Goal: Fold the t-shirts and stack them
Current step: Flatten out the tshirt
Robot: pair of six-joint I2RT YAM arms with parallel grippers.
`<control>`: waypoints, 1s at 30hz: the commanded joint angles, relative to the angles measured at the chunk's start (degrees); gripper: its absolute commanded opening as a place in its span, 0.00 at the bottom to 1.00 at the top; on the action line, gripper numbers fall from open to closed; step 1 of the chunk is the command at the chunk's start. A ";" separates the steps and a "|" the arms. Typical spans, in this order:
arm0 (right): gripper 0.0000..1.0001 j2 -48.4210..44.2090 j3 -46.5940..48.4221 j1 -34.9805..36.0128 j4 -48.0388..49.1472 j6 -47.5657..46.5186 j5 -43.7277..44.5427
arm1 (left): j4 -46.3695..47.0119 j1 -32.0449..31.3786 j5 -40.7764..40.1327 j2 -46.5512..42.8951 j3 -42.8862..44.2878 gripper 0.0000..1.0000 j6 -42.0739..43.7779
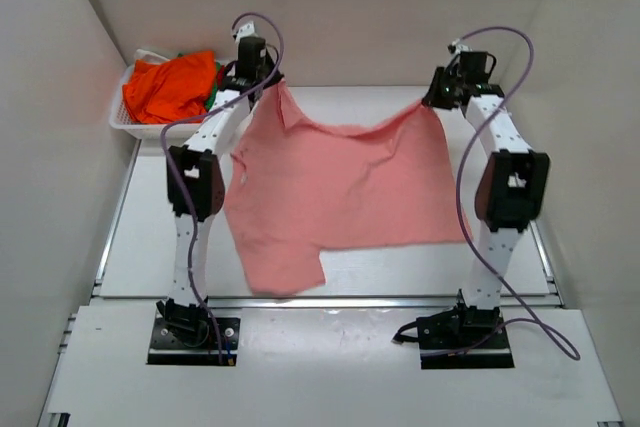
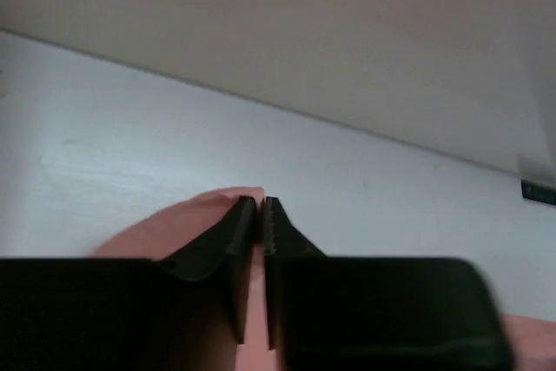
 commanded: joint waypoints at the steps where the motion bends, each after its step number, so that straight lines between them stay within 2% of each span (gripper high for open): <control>1: 0.23 8.45 15.72 -0.66 2.37 1.24 7.37 | -4.32 1.51 -3.58 7.28 25.93 0.26 -0.76; 2: 0.42 9.79 19.75 -0.75 0.87 1.85 9.75 | -8.43 2.04 -4.63 10.35 29.42 0.41 -1.21; 3: 0.52 9.97 20.31 -1.27 0.76 2.30 10.73 | -11.61 2.30 -4.99 11.95 34.67 0.47 -1.12; 4: 0.54 8.84 19.71 -1.36 0.59 2.82 11.87 | -14.77 2.31 -5.08 11.88 37.42 0.56 -0.60; 5: 0.59 6.74 17.09 -1.36 0.33 3.18 12.93 | -16.28 2.22 -5.60 11.44 37.71 0.60 -0.07; 7: 0.60 2.10 8.07 -1.89 1.46 3.27 15.04 | -22.07 1.61 -6.48 7.33 35.53 0.60 2.56; 9: 0.60 -3.98 -0.54 -2.23 2.43 3.79 16.96 | -25.07 0.91 -6.66 1.81 29.22 0.58 3.80; 10: 0.60 -8.18 -6.86 -2.76 2.43 4.75 17.15 | -25.52 0.46 -6.31 -3.71 20.92 0.57 4.41; 11: 0.60 -11.61 -9.54 -2.85 2.35 4.67 16.89 | -24.22 -0.06 -6.31 -7.60 7.61 0.57 4.59; 12: 0.59 -13.04 -14.44 -3.29 0.61 5.46 17.50 | -19.51 -0.42 -5.09 -15.64 0.26 0.57 3.98; 13: 0.59 -16.36 -19.36 -2.95 -0.02 5.55 17.85 | -13.63 0.02 -3.86 -25.21 -15.65 0.56 1.45; 14: 0.58 -19.61 -21.67 -3.20 -1.85 5.29 19.08 | -10.88 0.37 -2.72 -29.65 -29.82 0.62 -2.58; 15: 0.58 -22.78 -25.87 -2.77 -3.18 5.55 21.00 | -8.32 1.42 -1.58 -37.70 -40.05 0.63 -4.18; 17: 0.60 -27.61 -32.92 -1.98 -3.72 5.99 21.81 | -11.17 0.91 -2.08 -48.02 -48.81 0.63 -5.69; 19: 0.60 -31.32 -40.55 -1.19 -3.28 6.17 23.03 | -14.69 -2.50 -5.51 -51.65 -54.20 0.66 -4.56; 20: 0.60 -33.68 -43.46 -0.84 -3.37 5.91 23.30 | -15.85 -4.18 -4.56 -53.15 -57.87 0.67 -4.03; 23: 0.60 -35.20 -49.00 -1.71 -3.89 6.25 22.16 | -17.43 -8.23 -5.34 -55.26 -67.36 0.69 -5.86; 26: 0.60 -36.34 -52.00 -2.32 -2.93 6.17 21.81 | -13.33 -10.17 -2.55 -57.11 -76.60 0.70 -10.51; 30: 0.61 -35.12 -52.28 -2.94 -2.75 6.25 21.81 | -15.58 -14.03 -2.88 -53.88 -78.66 0.73 -13.51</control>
